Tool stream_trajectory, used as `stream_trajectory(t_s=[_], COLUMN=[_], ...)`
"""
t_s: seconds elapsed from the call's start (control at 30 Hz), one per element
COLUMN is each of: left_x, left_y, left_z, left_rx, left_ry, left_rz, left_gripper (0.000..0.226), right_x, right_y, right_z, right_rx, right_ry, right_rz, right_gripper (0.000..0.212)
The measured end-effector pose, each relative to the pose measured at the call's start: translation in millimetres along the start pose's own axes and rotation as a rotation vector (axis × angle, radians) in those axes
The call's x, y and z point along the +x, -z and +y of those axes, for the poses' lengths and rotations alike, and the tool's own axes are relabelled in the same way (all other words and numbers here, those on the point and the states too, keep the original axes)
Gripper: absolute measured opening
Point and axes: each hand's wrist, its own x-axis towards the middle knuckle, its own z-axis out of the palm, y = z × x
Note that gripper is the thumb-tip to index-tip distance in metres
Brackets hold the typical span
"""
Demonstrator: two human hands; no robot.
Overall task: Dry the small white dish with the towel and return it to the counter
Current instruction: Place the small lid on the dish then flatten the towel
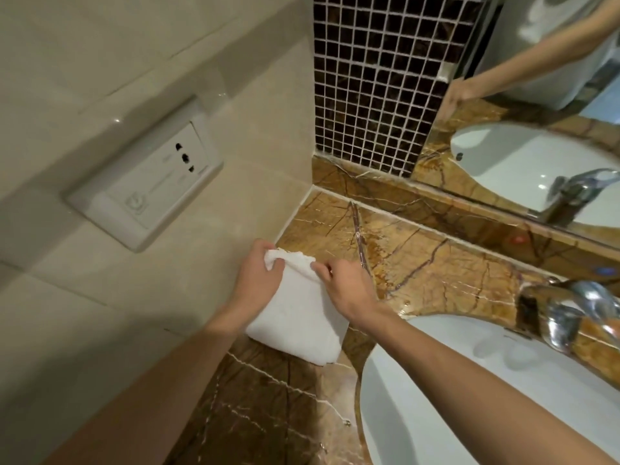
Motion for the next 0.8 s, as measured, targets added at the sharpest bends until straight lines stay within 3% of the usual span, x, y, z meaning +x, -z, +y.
stream_trajectory(t_s=[0.13, 0.37, 0.43, 0.5, 0.57, 0.63, 0.8], left_x=[6, 6, 0, -12, -22, -28, -27], left_y=[-9, -15, -16, -20, -23, -27, -31], left_z=[-9, -19, -17, -16, -19, -25, -44], left_rx=[0.131, 0.311, 0.371, 0.517, 0.637, 0.749, 0.879], left_ry=[0.030, 0.058, 0.012, -0.150, -0.349, -0.500, -0.519], left_rz=[0.001, 0.028, 0.071, 0.147, 0.129, -0.009, -0.195], left_gripper=[0.047, 0.034, 0.040, 0.048, 0.051, 0.054, 0.059], right_x=[12, 20, 17, 9, 1, -3, 4], right_y=[-4, -9, -11, -15, -22, -29, -44], right_z=[2, 11, 12, 11, 11, 14, 32], right_rx=[-0.012, -0.112, -0.178, -0.244, -0.306, -0.382, -0.426], right_ry=[-0.058, -0.126, -0.069, 0.125, 0.318, 0.375, 0.270], right_rz=[0.045, 0.115, 0.166, 0.216, 0.153, 0.015, -0.222], right_gripper=[0.046, 0.037, 0.030, 0.026, 0.036, 0.050, 0.061])
